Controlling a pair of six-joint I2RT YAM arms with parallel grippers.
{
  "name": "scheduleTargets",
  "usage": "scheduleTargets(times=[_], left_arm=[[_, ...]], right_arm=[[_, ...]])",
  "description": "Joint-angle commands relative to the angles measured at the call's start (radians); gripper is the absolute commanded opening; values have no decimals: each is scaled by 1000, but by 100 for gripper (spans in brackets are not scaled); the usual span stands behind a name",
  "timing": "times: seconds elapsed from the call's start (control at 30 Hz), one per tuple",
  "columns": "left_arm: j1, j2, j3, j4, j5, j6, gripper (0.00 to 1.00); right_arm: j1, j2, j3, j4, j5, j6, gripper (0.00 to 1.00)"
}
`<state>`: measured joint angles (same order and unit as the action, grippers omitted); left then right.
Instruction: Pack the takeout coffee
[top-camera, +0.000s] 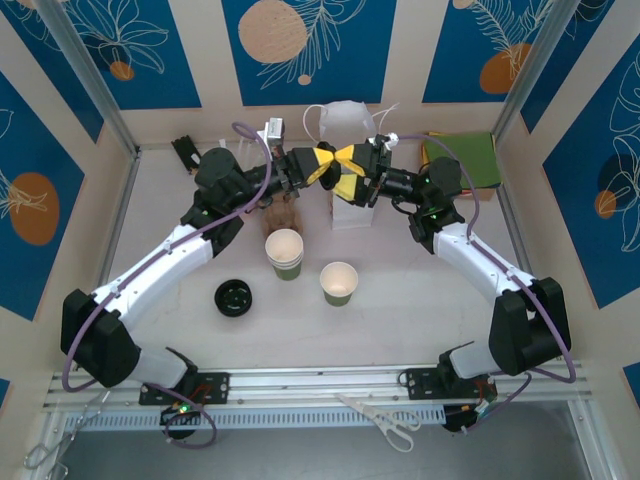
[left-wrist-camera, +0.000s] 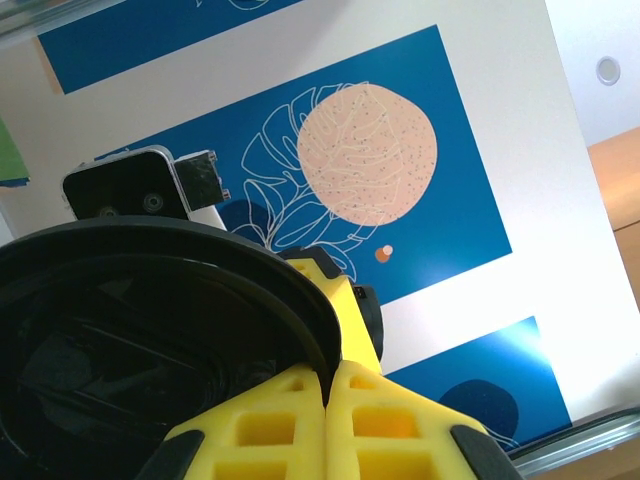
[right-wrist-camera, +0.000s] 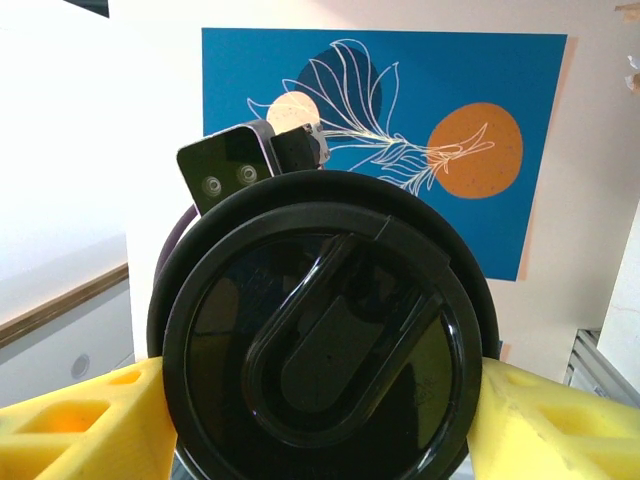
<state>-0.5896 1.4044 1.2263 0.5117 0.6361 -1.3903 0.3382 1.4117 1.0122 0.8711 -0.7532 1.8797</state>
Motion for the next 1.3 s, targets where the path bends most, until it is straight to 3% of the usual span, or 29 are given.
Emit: scheduleTargets(times=[0.0, 0.27, 0.37, 0.47, 0.83, 1.07, 1.27], left_arm=[[3, 3, 38, 53, 25, -3, 5], [2, 3, 30, 65, 25, -7, 7], [2, -2, 26, 58, 23, -1, 23], [4, -19, 24, 13, 22, 27, 48], [8, -147, 71, -552, -93, 333, 77], [-4, -197, 82, -820, -210, 458, 83], [-41, -229, 88, -994, -350, 530, 90]], right_arm=[[-11, 2, -13, 16, 2, 12, 69], [-11, 0, -17, 12, 5, 7, 67], [-17, -15, -19, -33, -1, -25, 67], [-31, -43, -23, -124, -13, -94, 67], [-50, -159, 61, -767, -44, -604, 68], [-44, -189, 92, -1055, -5, -862, 67], [4, -206, 141, -1286, 110, -1086, 66]])
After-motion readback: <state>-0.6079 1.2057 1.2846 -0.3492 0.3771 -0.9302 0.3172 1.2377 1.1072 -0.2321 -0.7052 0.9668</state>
